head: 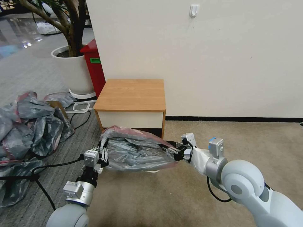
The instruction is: Pick up the garbage bag from the table and place it over the trash can.
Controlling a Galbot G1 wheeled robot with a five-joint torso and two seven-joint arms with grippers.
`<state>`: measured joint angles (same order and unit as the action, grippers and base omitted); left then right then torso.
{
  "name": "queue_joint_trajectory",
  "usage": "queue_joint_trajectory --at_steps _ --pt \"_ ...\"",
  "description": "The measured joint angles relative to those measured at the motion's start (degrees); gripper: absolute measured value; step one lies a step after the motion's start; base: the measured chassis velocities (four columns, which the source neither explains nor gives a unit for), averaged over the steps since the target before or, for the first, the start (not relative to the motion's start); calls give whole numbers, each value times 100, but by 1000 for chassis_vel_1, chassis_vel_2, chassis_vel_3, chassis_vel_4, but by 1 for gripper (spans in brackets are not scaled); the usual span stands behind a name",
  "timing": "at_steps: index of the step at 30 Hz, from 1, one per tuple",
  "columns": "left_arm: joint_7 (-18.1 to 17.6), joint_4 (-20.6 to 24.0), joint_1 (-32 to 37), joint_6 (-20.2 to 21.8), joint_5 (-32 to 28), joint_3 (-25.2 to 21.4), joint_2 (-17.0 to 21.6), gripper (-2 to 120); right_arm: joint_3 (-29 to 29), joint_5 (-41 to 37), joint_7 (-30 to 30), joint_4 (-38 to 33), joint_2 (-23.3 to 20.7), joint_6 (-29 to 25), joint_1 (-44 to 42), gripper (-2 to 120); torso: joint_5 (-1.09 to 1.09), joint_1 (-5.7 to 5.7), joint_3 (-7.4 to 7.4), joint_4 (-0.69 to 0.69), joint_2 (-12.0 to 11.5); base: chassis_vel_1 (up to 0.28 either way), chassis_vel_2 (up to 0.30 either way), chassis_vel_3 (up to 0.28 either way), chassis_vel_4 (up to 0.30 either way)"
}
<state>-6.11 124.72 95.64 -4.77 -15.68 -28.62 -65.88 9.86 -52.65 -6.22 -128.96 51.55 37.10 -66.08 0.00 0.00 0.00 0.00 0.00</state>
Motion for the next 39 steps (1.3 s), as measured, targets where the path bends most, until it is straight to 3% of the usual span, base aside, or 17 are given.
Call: queue_joint_trajectory --at_steps 7,20,31,39 --pt "-13 -20 -3 79 -160 12 1 8 -12 154 -4 -2 58 -170 -26 0 -1 0 0 0 0 0 0 0 0" --pt "15 -85 -12 153 -236 25 40 8 -16 194 5 144 238 -254 192 0 0 0 0 0 0 0 0 0 0" --pt "343 -86 63 89 -265 20 39 8 -46 11 55 716 250 -152 634 0 0 0 0 1 0 0 0 0 0" --pt "400 -54 64 77 -717 -8 3 8 -39 -65 467 1212 143 84 716 0 0 0 0 0 0 0 0 0 0"
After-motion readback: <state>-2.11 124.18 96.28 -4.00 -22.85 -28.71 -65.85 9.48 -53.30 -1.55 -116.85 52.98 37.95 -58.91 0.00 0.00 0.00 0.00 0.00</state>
